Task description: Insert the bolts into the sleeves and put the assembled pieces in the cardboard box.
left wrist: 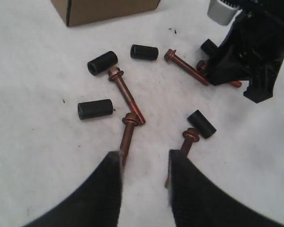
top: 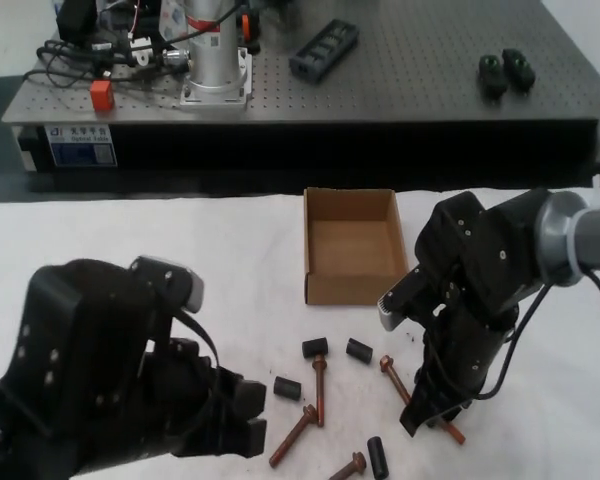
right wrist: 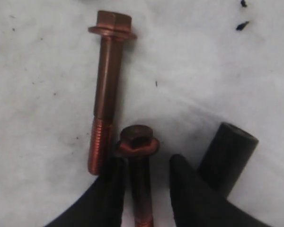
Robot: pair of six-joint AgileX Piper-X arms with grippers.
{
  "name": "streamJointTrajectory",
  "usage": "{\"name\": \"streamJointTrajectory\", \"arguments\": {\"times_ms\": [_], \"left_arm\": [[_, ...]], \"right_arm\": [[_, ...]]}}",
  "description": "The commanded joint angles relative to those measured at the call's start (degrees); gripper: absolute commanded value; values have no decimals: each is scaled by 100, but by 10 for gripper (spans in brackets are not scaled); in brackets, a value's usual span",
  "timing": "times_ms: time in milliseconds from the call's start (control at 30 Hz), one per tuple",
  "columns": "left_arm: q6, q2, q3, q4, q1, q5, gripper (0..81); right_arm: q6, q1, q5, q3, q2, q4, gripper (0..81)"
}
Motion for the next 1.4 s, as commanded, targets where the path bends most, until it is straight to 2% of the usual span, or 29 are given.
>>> {"name": "streamJointTrajectory", "arguments": {"times_ms": [0, 100, 167, 433, 533, 633, 767, 1000, 1167, 1367], "left_arm": [[192, 209, -255, 305, 18, 269, 246], [429, 431, -503, 697, 18, 374, 246], [625, 641, -710, 929, 18, 493, 246], [1486, 1777, -1917, 1962, 18, 188, 246], [1831, 2387, -2549, 2425, 18, -82, 265], [2667, 2914, -3197, 2973, 18, -481, 311], [2933, 3549, -4100, 3606, 18, -746, 332], [4655, 4282, -5230, 4250, 18, -886, 327], [6740, 4375, -5282, 4731, 18, -611, 327], [7777, 4539, -5153, 4791, 18, -528, 327]], "right_arm": [[-63, 16, 6, -13, 98, -77, 244], [-63, 16, 6, -13, 134, -114, 137], [-63, 27, 6, -13, 134, -102, 3], [143, -139, -164, 88, -350, 26, 20], [339, -226, -354, 315, -934, 97, 20], [476, -260, -369, 569, -1596, 199, 20], [688, -258, -528, 893, -2430, 330, 20], [1122, -258, -630, 1364, -3351, 384, 20], [1189, -258, -798, 1572, -3634, 384, 20], [1248, -258, -886, 1690, -3663, 384, 20]]}}
